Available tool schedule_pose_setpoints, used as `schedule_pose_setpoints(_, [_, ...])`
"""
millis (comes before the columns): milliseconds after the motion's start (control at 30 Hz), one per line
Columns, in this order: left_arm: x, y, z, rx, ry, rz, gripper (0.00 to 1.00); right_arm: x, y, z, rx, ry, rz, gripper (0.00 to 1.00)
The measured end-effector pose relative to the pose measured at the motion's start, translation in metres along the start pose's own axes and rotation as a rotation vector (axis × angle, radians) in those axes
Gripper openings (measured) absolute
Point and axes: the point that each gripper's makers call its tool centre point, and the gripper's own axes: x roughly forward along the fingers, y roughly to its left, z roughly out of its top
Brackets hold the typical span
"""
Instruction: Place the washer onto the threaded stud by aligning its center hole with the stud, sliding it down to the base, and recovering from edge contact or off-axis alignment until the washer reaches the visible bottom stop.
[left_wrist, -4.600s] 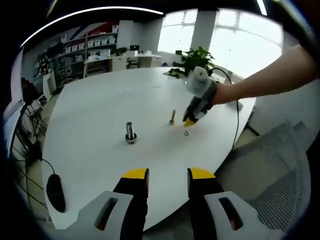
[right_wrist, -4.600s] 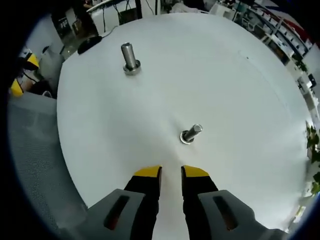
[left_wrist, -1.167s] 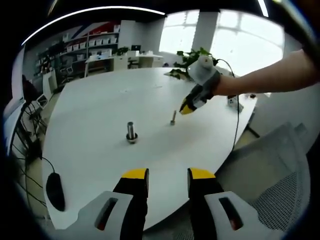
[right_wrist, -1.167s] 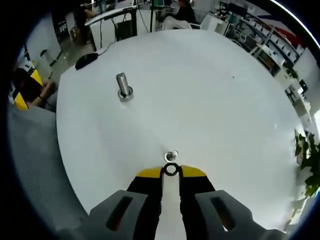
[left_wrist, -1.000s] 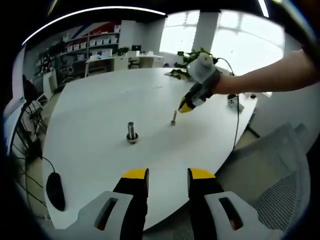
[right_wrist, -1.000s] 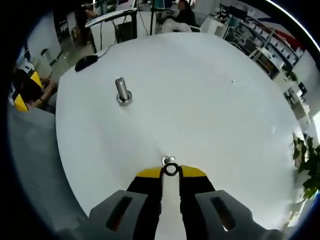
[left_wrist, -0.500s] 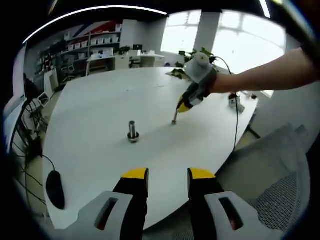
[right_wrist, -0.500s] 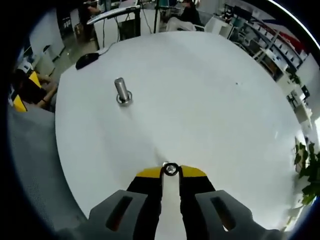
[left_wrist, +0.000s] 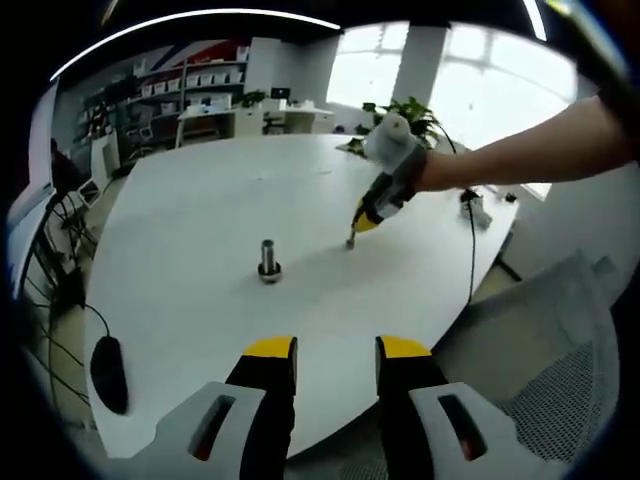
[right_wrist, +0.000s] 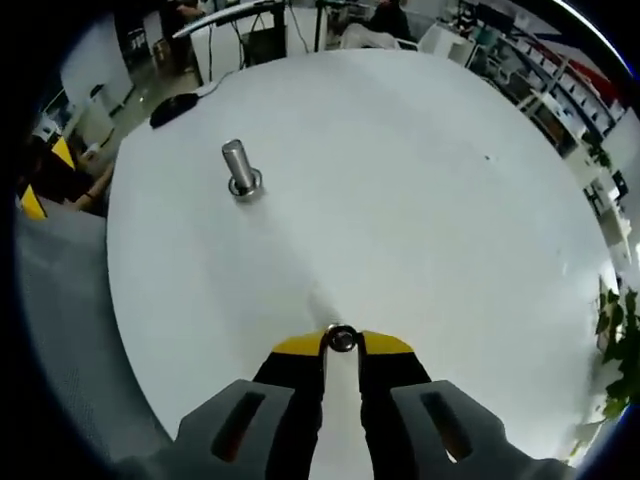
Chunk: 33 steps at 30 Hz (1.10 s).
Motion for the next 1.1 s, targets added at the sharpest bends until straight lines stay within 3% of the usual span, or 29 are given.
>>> schedule_pose_setpoints(333, [0.001,0.002,-0.002,-0.010,0.009,0.006,0.29,0.024,0.001,-0.011,0.033,0.033,0.023,0.14])
schedule_pose_setpoints(700, [0.000,0.004,-0.003,-0.026,0.008,0.014,0.29,0.026,0.004,-0.013,0.039,0.037,0.030,0.16])
schedule_pose_setpoints(933, [-0.001,0.004,-0.002,-0.029,0.001,0.011,0.29,0.014,0.009,-0.015,0.060,0.023,0.017,0.20])
schedule_pose_setpoints(1100, [-0.001,0.002,-0.001,-0.019,-0.003,0.006,0.29,-0.012,0.023,-0.013,0.086,-0.060,-0.003,0.22])
